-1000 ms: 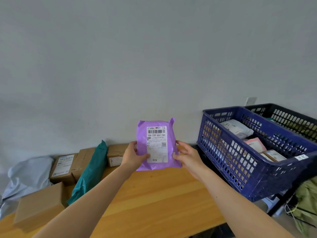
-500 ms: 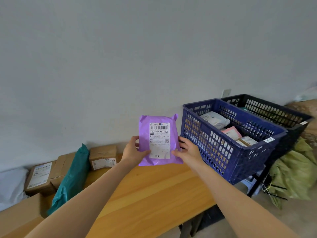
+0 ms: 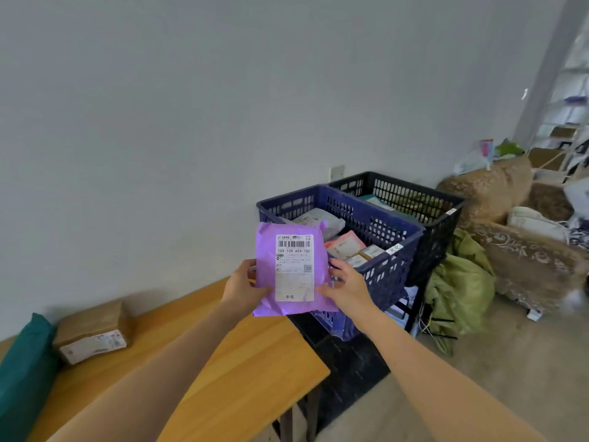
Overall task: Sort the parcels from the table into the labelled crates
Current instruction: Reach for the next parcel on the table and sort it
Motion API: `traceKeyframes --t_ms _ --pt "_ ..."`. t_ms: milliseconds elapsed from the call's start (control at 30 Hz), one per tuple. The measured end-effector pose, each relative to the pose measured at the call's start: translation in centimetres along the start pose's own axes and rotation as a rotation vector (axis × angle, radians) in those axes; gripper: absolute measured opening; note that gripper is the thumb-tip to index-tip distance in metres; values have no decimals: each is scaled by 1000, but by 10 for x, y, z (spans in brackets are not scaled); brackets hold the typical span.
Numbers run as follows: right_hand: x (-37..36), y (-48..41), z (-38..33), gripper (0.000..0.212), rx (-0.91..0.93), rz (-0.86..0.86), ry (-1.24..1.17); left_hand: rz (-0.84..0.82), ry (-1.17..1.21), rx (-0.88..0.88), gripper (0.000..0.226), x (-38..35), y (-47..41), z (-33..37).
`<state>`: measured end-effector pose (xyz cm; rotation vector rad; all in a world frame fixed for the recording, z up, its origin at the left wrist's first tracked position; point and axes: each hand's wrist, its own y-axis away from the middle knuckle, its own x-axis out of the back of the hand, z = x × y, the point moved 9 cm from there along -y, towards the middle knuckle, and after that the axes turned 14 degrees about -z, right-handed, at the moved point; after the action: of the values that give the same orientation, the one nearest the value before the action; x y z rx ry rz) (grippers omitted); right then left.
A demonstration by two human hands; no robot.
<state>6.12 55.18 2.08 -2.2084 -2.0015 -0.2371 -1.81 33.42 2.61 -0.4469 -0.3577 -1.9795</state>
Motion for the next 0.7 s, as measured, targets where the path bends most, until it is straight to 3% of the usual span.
traceKeyframes --t_ms 367,700 --pt "183 33 27 60 15 64 67 -27 -64 -19 62 -160 -39 100" --pt "296 55 60 61 -28 36 72 -54 -104 -26 57 -266 -53 150"
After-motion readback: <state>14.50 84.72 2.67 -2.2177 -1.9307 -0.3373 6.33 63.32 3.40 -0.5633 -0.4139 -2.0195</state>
